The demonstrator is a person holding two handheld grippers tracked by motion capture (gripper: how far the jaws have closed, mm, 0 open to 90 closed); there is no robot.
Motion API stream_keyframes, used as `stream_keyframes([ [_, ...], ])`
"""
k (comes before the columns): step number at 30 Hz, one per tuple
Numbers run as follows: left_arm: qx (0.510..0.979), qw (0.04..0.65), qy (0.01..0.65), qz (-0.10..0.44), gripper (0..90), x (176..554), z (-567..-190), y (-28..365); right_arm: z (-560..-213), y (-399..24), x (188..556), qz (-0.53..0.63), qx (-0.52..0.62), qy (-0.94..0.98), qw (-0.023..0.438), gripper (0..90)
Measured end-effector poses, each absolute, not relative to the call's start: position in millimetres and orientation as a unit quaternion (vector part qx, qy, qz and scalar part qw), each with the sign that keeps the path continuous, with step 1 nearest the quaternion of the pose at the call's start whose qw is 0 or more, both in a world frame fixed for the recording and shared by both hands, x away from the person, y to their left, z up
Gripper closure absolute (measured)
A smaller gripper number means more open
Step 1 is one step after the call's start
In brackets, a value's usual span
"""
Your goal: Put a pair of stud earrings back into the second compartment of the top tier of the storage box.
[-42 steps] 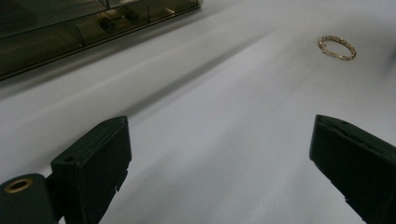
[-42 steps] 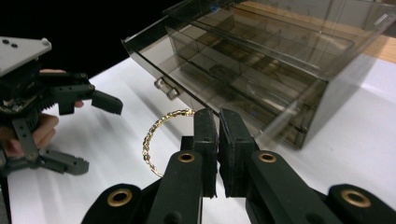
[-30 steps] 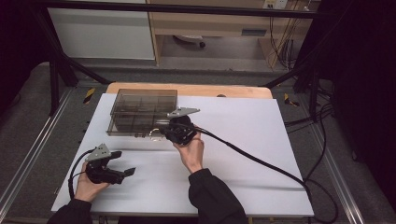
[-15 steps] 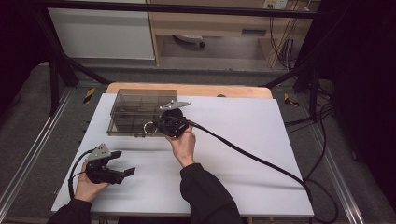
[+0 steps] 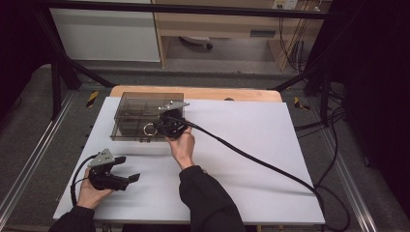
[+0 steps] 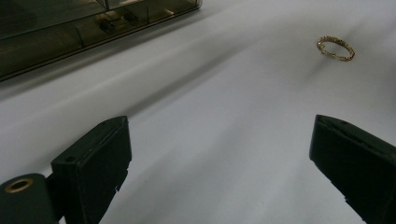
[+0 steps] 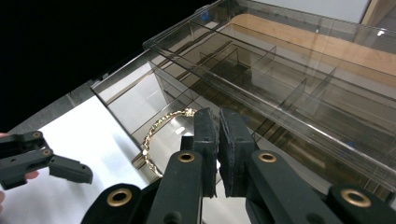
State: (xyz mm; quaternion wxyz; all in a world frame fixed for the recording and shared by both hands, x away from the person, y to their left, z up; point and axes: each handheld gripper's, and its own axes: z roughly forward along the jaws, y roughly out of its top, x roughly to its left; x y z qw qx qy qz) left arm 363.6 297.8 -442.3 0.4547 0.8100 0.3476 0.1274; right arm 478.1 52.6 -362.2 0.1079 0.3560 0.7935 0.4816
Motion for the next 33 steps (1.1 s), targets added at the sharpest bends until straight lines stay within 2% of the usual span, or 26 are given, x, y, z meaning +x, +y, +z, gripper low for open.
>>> stream_keyframes([
  [24,0.81,0.456,0.347,0.127,5.6,363.5,-442.1,297.6,-382.1,65.9,491.5,0.463,0.362,0.802,0.105,85.1],
  [27,0.81,0.456,0.346,0.128,5.6,363.4,-442.1,297.5,-379.3,64.9,490.5,0.466,0.359,0.801,0.109,82.0],
  [33,0.81,0.455,0.347,0.127,5.6,363.4,-442.2,297.6,-365.7,59.9,481.4,0.473,0.34,0.803,0.127,70.4],
])
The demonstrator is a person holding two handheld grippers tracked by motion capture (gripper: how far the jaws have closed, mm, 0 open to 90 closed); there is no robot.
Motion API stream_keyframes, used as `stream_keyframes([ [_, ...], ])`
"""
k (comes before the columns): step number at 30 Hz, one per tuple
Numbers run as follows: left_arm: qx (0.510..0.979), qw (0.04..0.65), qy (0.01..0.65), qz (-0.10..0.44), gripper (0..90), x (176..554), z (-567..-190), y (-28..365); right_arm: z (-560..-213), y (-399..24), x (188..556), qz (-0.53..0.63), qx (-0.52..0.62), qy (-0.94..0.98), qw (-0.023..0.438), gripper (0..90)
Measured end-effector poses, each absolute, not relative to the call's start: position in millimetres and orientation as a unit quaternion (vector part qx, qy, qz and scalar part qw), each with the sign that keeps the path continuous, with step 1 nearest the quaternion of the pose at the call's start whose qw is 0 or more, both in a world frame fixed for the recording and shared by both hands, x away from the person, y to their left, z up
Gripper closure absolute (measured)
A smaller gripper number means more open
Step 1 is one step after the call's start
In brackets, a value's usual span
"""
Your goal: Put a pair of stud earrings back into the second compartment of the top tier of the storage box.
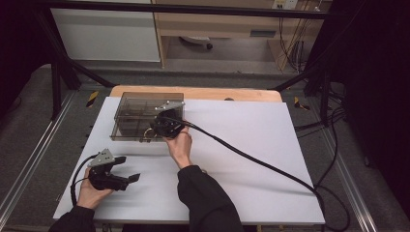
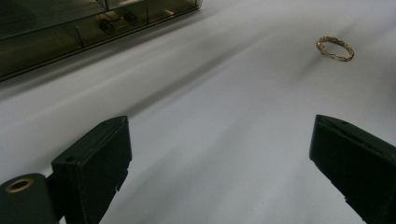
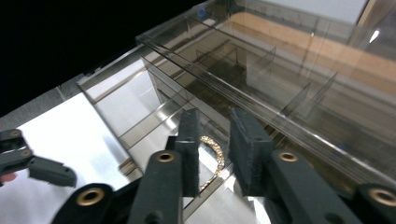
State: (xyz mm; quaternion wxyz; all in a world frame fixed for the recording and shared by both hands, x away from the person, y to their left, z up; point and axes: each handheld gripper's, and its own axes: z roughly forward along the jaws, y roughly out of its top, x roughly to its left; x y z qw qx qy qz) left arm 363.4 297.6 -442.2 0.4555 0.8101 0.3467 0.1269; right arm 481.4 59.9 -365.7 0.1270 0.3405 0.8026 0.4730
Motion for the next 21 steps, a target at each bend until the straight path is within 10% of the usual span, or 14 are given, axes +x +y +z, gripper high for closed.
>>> stream_keyframes([
  [21,0.81,0.453,0.349,0.13,5.6,363.5,-442.2,297.7,-339.5,-18.7,443.0,0.479,0.331,0.802,0.134,16.6],
])
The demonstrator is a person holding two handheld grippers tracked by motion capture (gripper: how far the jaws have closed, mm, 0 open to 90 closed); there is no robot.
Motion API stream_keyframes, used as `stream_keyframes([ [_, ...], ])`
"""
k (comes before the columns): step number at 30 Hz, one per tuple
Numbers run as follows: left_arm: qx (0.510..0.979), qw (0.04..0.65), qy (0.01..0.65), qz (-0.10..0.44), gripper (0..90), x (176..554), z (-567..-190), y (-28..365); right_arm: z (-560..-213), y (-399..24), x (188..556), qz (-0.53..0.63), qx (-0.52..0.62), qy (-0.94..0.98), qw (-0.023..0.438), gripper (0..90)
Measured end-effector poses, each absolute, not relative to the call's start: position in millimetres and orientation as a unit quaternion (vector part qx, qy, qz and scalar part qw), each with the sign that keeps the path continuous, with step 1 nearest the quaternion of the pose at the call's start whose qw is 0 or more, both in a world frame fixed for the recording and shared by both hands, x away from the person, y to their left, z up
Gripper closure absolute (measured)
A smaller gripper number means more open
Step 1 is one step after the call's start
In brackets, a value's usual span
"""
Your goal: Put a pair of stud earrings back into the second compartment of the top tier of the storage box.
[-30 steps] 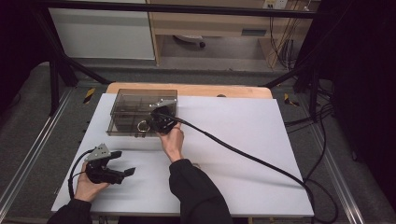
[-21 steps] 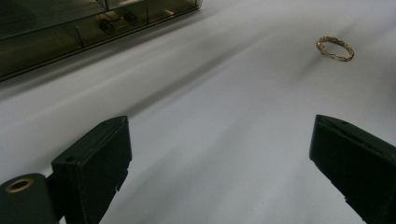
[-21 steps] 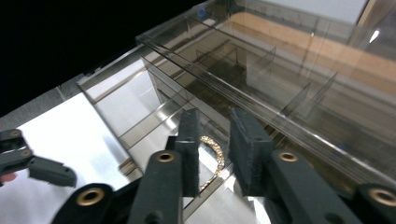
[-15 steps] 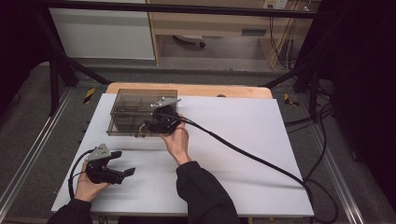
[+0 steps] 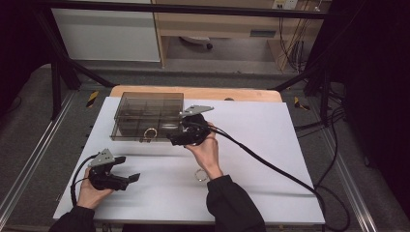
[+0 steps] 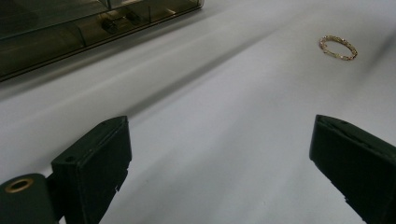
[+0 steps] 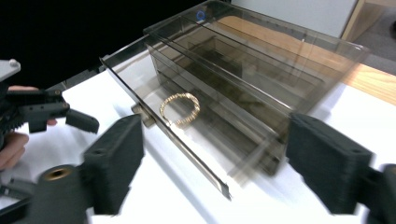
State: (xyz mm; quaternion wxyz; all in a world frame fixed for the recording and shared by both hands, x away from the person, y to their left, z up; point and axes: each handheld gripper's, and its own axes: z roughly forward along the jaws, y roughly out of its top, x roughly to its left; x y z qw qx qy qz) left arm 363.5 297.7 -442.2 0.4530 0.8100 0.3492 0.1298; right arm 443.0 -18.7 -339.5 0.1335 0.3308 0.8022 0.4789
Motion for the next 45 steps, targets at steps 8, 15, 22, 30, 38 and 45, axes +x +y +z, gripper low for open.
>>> stream_keyframes([
  [8,0.81,0.452,0.349,0.13,5.6,363.6,-442.3,297.6,-342.8,-56.8,430.8,0.477,0.344,0.797,0.139,4.8],
  [15,0.811,0.451,0.349,0.13,5.6,363.7,-442.4,297.4,-353.4,-85.9,420.9,0.47,0.352,0.798,0.137,2.2],
  [22,0.811,0.451,0.349,0.131,5.6,363.8,-442.5,297.1,-373.2,-107.1,410.1,0.458,0.366,0.8,0.129,2.2],
  [30,0.811,0.45,0.349,0.131,5.6,363.8,-442.6,297.1,-401.2,-112.5,401.0,0.435,0.372,0.812,0.113,3.0],
  [38,0.812,0.45,0.349,0.131,5.6,363.7,-442.5,296.9,-423.5,-109.5,395.6,0.405,0.361,0.835,0.099,10.0],
  [45,0.812,0.45,0.348,0.131,5.6,363.5,-442.3,297.1,-437.8,-102.6,392.1,0.382,0.353,0.849,0.092,29.2],
])
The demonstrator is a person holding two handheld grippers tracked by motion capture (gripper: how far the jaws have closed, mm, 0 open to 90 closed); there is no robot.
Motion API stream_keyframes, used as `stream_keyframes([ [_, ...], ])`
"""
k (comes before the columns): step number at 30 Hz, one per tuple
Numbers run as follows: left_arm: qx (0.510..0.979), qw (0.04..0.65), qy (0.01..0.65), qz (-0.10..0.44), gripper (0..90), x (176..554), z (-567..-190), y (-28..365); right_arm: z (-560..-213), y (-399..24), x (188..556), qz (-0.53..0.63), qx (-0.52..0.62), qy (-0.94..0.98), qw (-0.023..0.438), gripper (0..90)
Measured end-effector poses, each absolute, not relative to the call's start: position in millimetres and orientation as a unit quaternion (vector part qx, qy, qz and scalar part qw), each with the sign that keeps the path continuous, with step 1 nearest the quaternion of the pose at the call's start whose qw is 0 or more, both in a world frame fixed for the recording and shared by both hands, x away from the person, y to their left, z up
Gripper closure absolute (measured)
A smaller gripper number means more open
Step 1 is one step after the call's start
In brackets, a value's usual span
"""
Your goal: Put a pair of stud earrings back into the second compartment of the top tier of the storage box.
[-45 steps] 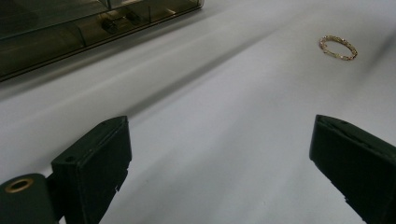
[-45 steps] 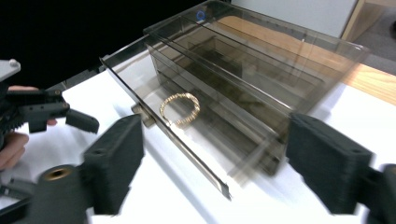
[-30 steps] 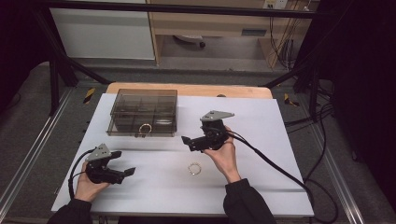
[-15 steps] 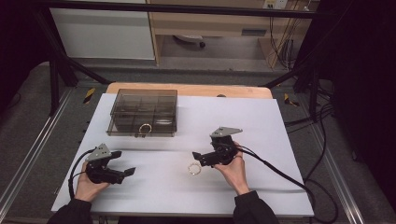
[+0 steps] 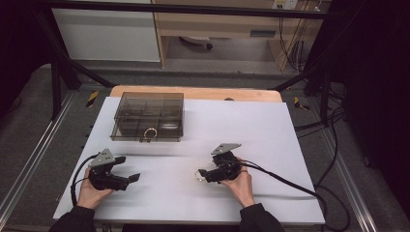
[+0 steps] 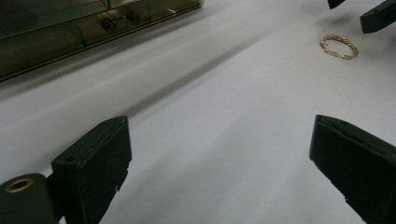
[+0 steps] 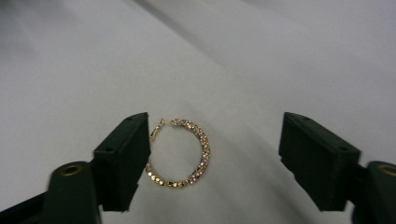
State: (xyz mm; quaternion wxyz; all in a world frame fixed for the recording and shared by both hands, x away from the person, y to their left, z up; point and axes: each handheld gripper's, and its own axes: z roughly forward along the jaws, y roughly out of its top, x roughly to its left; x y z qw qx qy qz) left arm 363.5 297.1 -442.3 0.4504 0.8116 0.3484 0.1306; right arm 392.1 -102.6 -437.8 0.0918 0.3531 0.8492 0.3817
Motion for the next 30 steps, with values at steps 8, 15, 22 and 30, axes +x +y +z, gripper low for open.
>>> stream_keyframes([
  [8,0.812,0.45,0.348,0.13,5.6,363.5,-442.4,297.0,-443.9,-100.2,392.8,0.373,0.359,0.85,0.095,52.5],
  [15,0.812,0.45,0.348,0.13,5.7,363.5,-442.5,296.8,-448.6,-98.6,393.2,0.364,0.361,0.853,0.094,66.9],
  [22,0.812,0.45,0.348,0.13,5.7,363.5,-442.4,297.0,-449.5,-97.5,391.6,0.368,0.359,0.853,0.088,75.6],
  [30,0.812,0.45,0.348,0.13,5.7,363.5,-442.4,297.0,-450.0,-97.3,389.2,0.365,0.349,0.858,0.095,81.9],
])
